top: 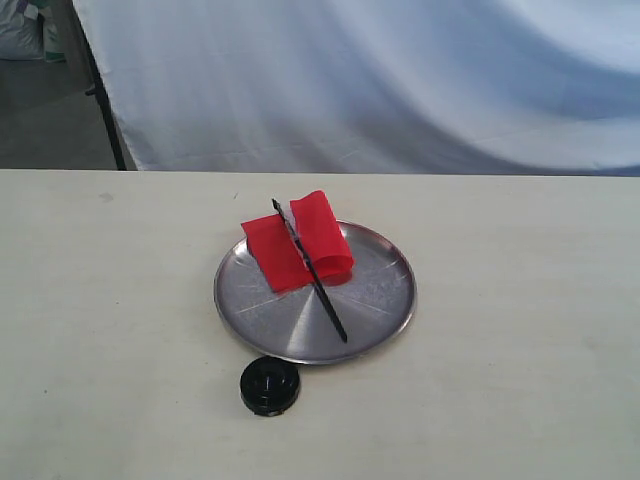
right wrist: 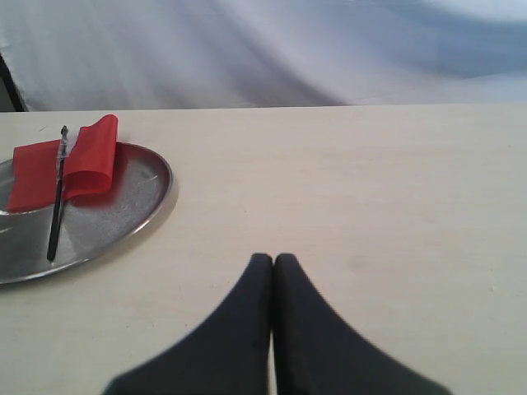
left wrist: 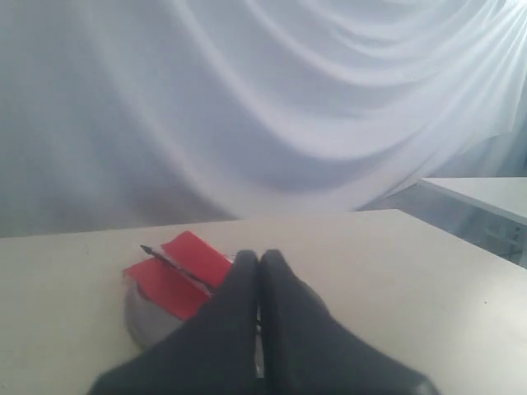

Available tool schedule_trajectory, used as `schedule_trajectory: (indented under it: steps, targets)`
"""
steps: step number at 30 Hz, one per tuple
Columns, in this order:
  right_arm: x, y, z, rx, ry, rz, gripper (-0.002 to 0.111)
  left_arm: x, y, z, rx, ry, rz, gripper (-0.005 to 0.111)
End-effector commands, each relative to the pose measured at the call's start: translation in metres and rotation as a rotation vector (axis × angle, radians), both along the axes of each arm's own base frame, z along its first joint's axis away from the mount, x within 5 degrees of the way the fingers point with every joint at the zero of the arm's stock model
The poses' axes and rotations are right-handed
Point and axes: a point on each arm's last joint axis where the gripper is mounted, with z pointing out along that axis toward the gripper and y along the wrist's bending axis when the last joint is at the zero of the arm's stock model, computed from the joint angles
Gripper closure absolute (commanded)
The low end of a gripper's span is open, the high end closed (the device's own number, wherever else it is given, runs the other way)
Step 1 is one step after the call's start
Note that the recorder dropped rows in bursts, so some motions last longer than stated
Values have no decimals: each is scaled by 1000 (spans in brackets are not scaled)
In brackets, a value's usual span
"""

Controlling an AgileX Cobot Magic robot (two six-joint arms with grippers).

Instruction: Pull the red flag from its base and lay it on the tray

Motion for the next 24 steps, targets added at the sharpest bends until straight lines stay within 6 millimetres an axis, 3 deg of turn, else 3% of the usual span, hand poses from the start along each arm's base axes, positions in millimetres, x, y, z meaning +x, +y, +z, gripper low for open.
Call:
schedule_trajectory:
  steps: [1,10,24]
  targets:
    - [0,0,0,-8,-11,-1,108,0,1,-7,-16,54,6,107]
    - [0,0,0,-8,-11,-1,108,6,18,-20,-55,214,212,107]
    - [0,0,0,-8,-11,-1,108,8,26,-10,3,84,301,107]
